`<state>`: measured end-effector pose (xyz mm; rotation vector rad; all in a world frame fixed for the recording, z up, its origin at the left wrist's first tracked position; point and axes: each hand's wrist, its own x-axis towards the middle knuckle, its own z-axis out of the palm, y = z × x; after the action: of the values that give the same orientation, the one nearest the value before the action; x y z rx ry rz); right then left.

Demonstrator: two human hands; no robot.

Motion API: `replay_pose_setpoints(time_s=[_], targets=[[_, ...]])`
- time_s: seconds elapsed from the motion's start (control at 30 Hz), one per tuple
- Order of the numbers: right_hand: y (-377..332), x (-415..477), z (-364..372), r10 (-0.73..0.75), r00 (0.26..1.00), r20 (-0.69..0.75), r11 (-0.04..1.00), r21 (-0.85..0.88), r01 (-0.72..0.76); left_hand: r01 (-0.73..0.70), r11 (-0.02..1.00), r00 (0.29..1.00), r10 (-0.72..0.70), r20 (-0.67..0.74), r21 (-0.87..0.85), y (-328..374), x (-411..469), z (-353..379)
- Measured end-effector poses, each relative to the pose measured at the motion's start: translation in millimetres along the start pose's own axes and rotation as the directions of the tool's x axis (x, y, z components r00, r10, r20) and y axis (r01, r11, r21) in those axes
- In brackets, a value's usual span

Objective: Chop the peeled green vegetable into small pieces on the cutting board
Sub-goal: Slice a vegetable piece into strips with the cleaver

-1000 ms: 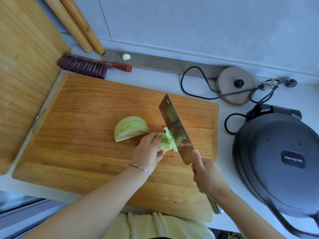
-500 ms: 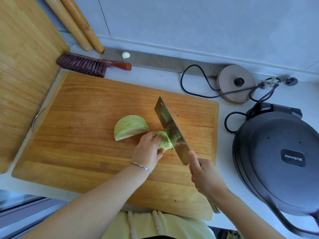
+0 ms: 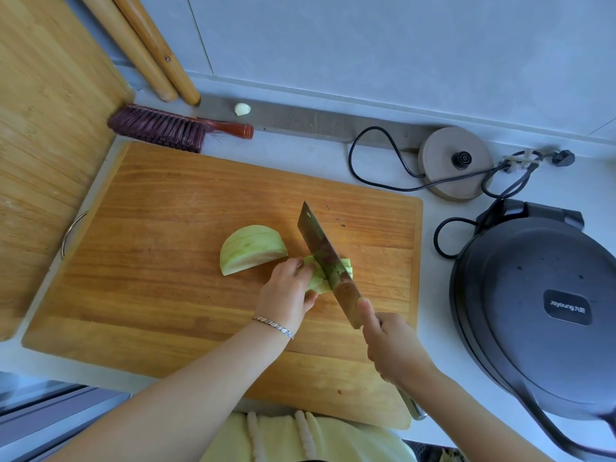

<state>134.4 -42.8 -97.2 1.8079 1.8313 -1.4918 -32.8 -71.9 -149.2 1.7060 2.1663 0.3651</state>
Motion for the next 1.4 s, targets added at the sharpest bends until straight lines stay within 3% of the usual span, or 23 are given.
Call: replay_pose_setpoints(time_s=[0.23,0.4,0.47,0.67,0.83,1.27,1.4], targets=[[-7,10,17,-0.055,0.996,-0.075,0.998,0.019,0.057,0.022,1.0,1.0,-0.021,-0.006,0.006,-2,-1,3],[-12,15,7,0.036,0.999,-0.039,0.953,0.303,-0.022,0.079,0.992,0.996,-0.084,-0.041,-0.094,-5,-8,5],[-10,10,0,0.039,0.999,-0.018,0.942,0.334,-0.031,0.093,0.989,0.994,-0.099,-0.047,-0.111,-7,-11,3],[-8,-1,-6,-0.006,1.0,-0.015,0.97,0.243,0.01,0.052,0.997,0.999,-0.052,-0.001,-0.057,-8,-10,1],[-8,-3,-4,-0.035,0.999,-0.024,0.985,0.17,0.038,0.138,0.986,0.99,-0.14,-0.022,-0.091,1,-12,-1],[-13,-8,0,-0.052,0.997,-0.051,0.993,0.106,0.057,0.148,0.983,0.989,-0.147,0.015,-0.11,2,-12,-2],[-12,-10,3,-0.043,0.997,-0.071,0.999,0.003,0.044,0.182,0.979,0.982,-0.177,0.058,-0.088,6,-11,-5]])
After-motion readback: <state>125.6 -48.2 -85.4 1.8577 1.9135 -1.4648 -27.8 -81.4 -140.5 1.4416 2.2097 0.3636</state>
